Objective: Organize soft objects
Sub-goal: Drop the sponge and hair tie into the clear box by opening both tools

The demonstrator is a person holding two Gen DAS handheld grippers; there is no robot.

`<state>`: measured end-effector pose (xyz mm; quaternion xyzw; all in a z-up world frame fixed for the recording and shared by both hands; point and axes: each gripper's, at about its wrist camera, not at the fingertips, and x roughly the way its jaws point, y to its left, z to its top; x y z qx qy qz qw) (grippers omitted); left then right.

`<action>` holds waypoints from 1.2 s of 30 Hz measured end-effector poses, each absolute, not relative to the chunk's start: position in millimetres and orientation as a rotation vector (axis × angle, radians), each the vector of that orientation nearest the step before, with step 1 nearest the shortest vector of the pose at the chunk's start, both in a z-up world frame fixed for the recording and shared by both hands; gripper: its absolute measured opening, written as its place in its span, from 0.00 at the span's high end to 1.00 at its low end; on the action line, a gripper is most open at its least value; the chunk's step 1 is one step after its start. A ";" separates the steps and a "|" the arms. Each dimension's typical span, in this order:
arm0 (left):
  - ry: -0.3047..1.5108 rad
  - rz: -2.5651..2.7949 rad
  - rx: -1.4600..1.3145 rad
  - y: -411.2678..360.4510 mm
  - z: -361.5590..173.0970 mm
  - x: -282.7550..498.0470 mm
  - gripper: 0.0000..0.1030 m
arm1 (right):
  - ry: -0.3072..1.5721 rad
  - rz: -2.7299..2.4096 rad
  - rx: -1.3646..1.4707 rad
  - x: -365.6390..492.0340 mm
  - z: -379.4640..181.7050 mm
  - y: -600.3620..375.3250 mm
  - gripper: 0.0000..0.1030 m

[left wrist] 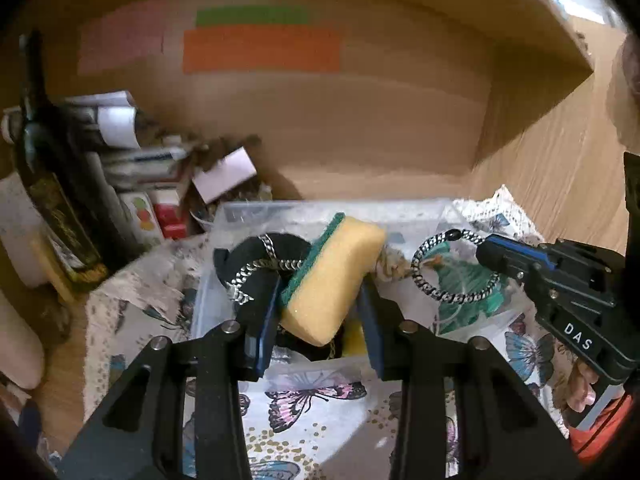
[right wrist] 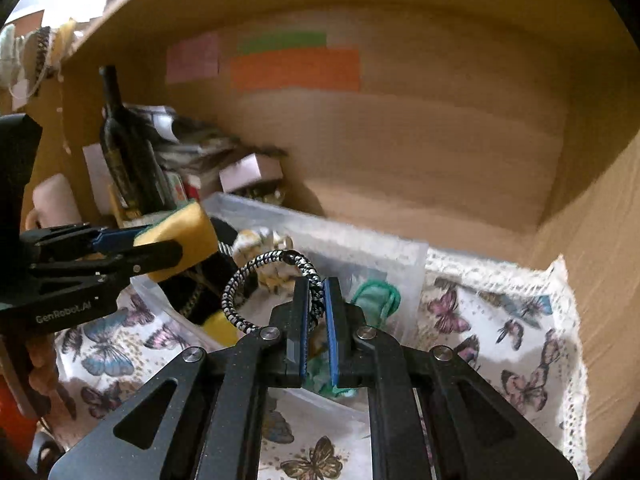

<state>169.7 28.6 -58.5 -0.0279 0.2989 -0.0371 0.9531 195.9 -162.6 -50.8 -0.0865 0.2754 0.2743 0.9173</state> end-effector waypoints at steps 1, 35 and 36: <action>0.611 -0.073 -0.055 28.2 -60.7 170.8 0.63 | 0.579 0.563 -0.182 198.5 -54.2 -162.0 0.93; 0.385 -0.013 -0.073 43.4 0.9 84.1 0.02 | 0.337 0.561 -0.046 120.8 15.4 -201.9 0.23; 0.365 -0.013 -0.070 42.2 5.7 76.7 0.01 | 0.324 0.560 -0.041 116.8 17.5 -203.1 0.21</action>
